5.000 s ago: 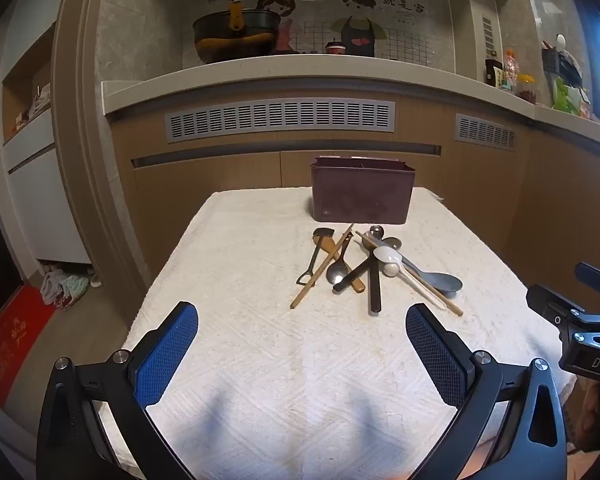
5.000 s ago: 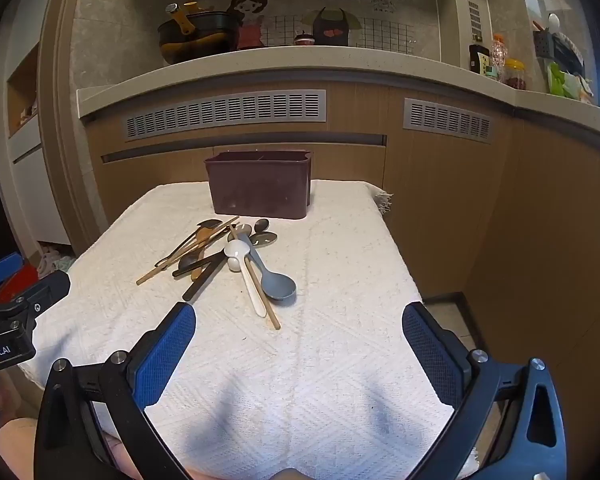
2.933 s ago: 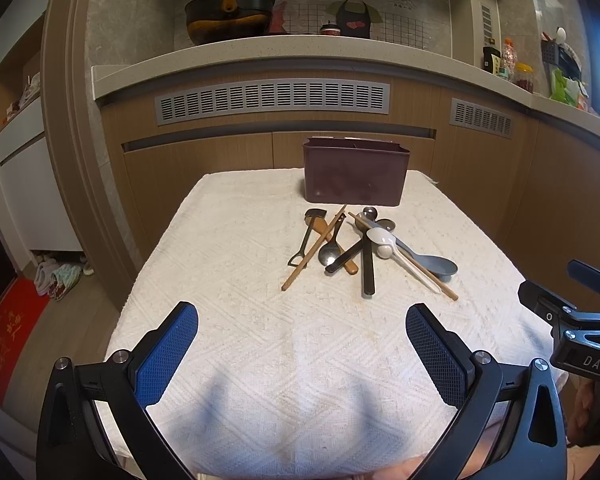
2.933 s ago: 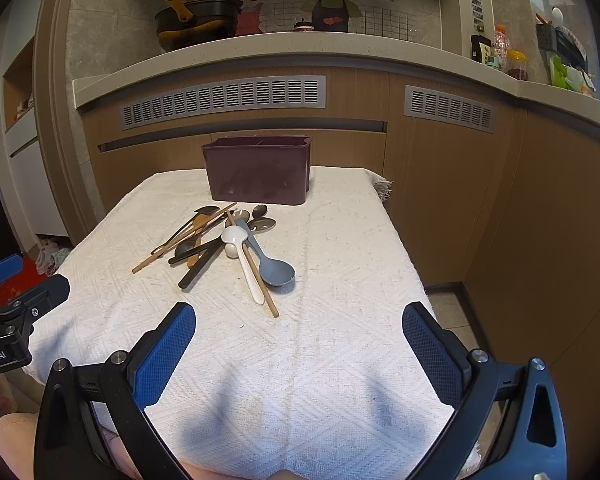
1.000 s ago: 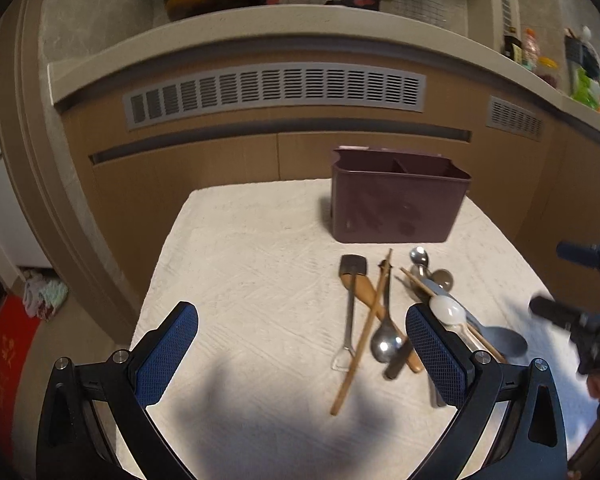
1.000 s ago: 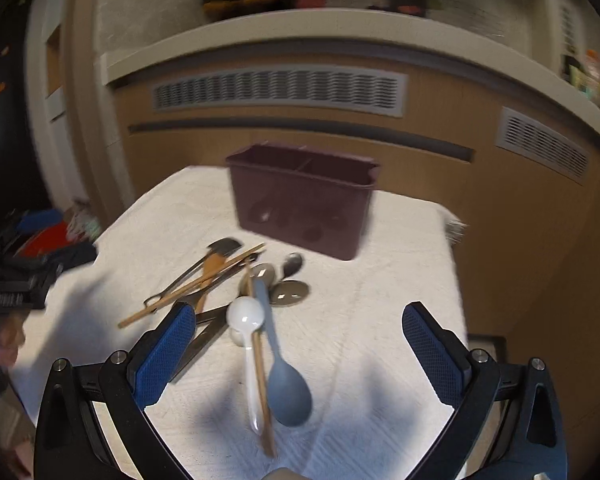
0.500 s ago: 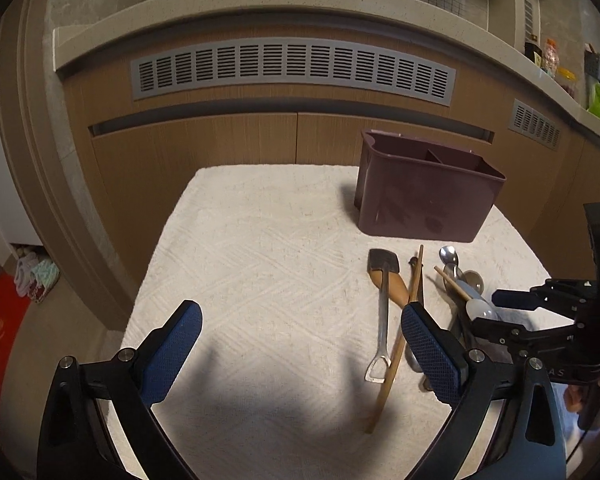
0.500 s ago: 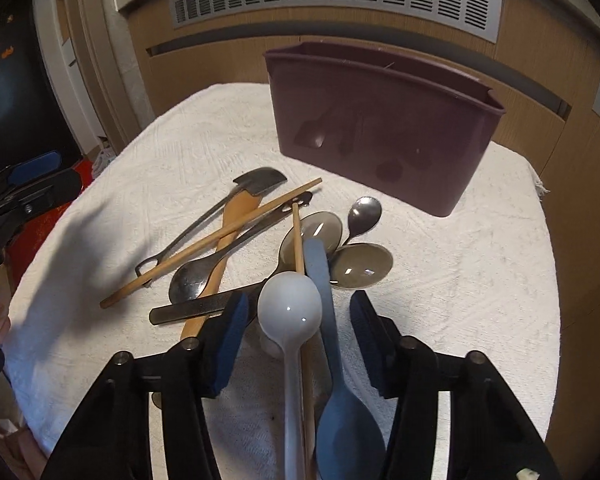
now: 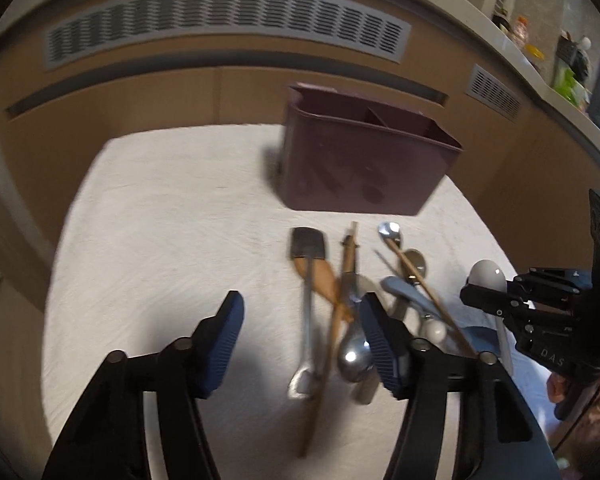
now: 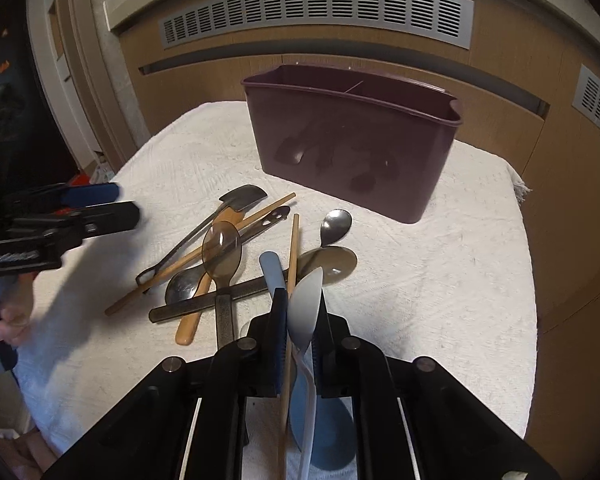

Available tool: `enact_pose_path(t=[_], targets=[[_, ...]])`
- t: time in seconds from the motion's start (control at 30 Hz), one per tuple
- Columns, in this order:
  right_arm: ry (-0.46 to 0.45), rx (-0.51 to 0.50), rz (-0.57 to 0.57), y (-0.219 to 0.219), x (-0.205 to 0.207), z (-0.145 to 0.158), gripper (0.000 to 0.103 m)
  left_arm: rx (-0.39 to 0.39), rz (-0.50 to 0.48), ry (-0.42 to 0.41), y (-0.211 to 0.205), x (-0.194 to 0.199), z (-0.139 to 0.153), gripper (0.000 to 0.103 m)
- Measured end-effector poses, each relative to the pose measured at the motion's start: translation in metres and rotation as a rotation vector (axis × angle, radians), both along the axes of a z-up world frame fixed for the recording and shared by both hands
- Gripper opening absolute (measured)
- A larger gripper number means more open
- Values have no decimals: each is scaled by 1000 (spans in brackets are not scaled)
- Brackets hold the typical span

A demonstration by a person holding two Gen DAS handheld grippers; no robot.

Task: Organize utensils
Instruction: 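Grasp the silver slotted spatula with the left tool while the right tool grasps the white plastic spoon, then lift the spatula with the left tool into the caddy while the right tool drops the white spoon in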

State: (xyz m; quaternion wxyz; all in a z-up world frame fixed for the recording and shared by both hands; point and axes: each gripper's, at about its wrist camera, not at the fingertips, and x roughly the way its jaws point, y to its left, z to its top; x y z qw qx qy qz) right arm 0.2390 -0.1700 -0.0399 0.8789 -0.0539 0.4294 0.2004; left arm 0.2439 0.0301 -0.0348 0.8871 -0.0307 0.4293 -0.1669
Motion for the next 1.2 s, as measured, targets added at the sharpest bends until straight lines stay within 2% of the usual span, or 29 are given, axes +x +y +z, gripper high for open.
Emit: enact_pose_path(t=[0.03, 0.13, 0.23, 0.27, 0.37, 0.5, 0.57, 0.63, 0.67, 0.77, 0.83, 1.03, 1.2], targets=[[3, 13, -2, -4, -1, 0, 9, 6, -32, 12, -7, 8, 0, 58], [22, 48, -26, -13, 0, -4, 9, 91, -91, 42, -27, 35, -3, 58], [25, 56, -49, -18, 0, -7, 9, 150, -84, 133, -38, 66, -12, 56], [25, 61, -53, -19, 0, -8, 9, 159, -86, 157, -41, 75, -14, 51], [23, 67, -64, -22, -1, -9, 9, 231, -71, 209, -50, 94, -23, 50], [23, 81, -64, -26, -1, -9, 9, 262, -50, 260, -56, 112, -33, 49], [20, 81, -63, -27, 0, -8, 9, 254, -48, 272, -57, 116, -38, 45], [18, 78, -63, -25, 0, -8, 9, 263, -54, 242, -61, 115, -38, 39], [17, 78, -62, -25, 0, -7, 9, 259, -62, 229, -63, 114, -37, 33], [3, 68, -64, -22, -1, -3, 9, 242, -55, 165, -61, 101, -32, 33], [-20, 67, -60, -20, -3, 4, 9, 215, -52, 93, -56, 83, -22, 33], [-64, 99, -53, -16, -14, 24, 9, 12, 17, -80, -26, 21, 16, 33], [-74, 108, -53, -14, -18, 32, 9, -57, 44, -175, -10, -9, 41, 33]])
